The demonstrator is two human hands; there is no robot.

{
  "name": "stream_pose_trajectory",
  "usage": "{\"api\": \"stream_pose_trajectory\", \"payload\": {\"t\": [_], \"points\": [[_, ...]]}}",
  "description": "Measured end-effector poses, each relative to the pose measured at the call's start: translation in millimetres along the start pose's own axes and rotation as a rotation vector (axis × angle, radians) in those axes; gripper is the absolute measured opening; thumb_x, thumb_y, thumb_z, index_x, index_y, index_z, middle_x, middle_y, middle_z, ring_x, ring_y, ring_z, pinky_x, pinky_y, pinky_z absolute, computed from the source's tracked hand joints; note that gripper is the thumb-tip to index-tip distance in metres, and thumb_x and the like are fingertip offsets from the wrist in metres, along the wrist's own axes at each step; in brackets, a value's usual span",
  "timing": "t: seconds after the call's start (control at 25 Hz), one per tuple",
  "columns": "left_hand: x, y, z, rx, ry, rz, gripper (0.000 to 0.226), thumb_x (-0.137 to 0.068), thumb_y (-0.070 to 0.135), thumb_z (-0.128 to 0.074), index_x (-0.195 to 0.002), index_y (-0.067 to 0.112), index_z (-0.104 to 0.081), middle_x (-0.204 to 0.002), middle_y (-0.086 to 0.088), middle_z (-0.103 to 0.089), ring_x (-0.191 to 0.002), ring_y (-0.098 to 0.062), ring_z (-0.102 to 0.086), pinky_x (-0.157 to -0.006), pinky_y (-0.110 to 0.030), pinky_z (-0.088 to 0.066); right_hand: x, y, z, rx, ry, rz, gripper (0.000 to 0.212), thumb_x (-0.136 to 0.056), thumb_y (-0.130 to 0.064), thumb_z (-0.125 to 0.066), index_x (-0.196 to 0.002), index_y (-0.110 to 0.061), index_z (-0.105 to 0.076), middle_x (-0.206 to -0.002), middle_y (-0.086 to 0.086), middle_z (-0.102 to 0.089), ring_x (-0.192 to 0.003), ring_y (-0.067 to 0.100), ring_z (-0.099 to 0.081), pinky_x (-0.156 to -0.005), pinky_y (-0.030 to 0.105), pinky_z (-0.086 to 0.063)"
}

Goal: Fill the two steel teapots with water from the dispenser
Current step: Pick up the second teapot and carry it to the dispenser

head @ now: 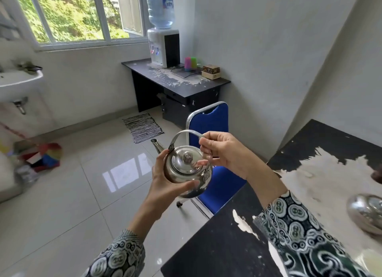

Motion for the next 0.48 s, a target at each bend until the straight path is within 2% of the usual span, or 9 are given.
{"api": "stream_pose_trajectory", "payload": {"t": [0.12, 0.28, 0.36, 0.44, 0.48], "points": [[-35, -10, 21, 0.033, 0.051, 0.028, 0.098, -0.033, 0.034, -0.088, -0.116, 0.052, -0.04, -0.13, -0.007, -0.047, -0.116, -0.02, -0.054, -0.099, -0.045, -0.047, -45, -4, -3, 0.097, 0.079, 0.036, 0.013, -0.094, -0.01, -0.048, -0.086, -0.006, -0.057, -0.059, 0.0, -0.043, -0.045, 0.003, -0.044, -0.074, 0.043, -0.056], [-85, -22, 59, 0.051, 0.105, 0.017, 0.098, -0.031, 0.034, -0.088, -0.116, 0.048, -0.042, -0.13, -0.006, -0.045, -0.114, -0.018, -0.054, -0.098, -0.044, -0.047, -114, -13, -12, 0.475, 0.283, 0.179, 0.02, -0.094, -0.015, -0.048, -0.1, -0.002, -0.061, -0.058, -0.003, -0.049, -0.052, 0.008, -0.049, -0.061, 0.037, -0.06], [-113, -27, 83, 0.059, 0.107, 0.027, 0.098, -0.031, 0.035, -0.088, -0.115, 0.049, -0.042, -0.131, -0.005, -0.045, -0.115, -0.018, -0.053, -0.099, -0.044, -0.047, -147, -14, -19, 0.634, 0.407, 0.261, 0.022, -0.095, -0.022, -0.046, -0.1, -0.008, -0.063, -0.057, -0.009, -0.049, -0.051, 0.008, -0.046, -0.055, 0.039, -0.051], [-150, -30, 114, 0.06, 0.089, 0.025, 0.099, -0.03, 0.036, -0.089, -0.115, 0.05, -0.042, -0.131, -0.005, -0.045, -0.116, -0.019, -0.053, -0.099, -0.046, -0.047, -189, -14, -33, 0.701, 0.49, 0.306, 0.024, -0.096, -0.029, -0.042, -0.098, -0.013, -0.06, -0.058, -0.013, -0.046, -0.05, 0.003, -0.041, -0.053, 0.031, -0.038], [-164, -30, 125, 0.058, 0.082, 0.021, 0.099, -0.029, 0.036, -0.089, -0.115, 0.049, -0.042, -0.13, -0.006, -0.046, -0.116, -0.019, -0.053, -0.099, -0.047, -0.047, -207, -14, -38, 0.698, 0.506, 0.317, 0.024, -0.097, -0.031, -0.04, -0.095, -0.014, -0.057, -0.06, -0.013, -0.045, -0.052, 0.002, -0.041, -0.055, 0.029, -0.036]]}}
Point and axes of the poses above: each hand's wrist, its own x-axis away from the middle knuckle, its own z-axis out of the back of the hand, y = z × x, the point moved 6 cm from there along -x, towards the middle knuckle
